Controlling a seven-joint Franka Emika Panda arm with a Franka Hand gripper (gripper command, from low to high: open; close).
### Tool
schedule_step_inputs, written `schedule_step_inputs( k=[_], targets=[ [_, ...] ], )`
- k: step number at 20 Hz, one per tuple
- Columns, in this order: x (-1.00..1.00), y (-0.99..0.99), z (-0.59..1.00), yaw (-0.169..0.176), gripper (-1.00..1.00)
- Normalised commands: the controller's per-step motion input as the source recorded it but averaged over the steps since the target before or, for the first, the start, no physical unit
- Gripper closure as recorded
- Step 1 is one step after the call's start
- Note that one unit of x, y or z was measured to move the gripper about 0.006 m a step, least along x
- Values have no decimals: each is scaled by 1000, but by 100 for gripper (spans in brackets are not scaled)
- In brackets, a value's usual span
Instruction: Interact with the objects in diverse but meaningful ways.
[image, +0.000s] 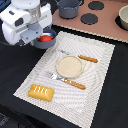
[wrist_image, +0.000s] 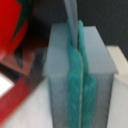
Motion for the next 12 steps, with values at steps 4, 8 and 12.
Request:
schedule_step_inputs(
  k=[4,8,12],
  targets=[
    [-454,-249,-378,66,100],
    [-458,-193,-341,59,100],
    [-46,-106,139,3,-100]
  ],
)
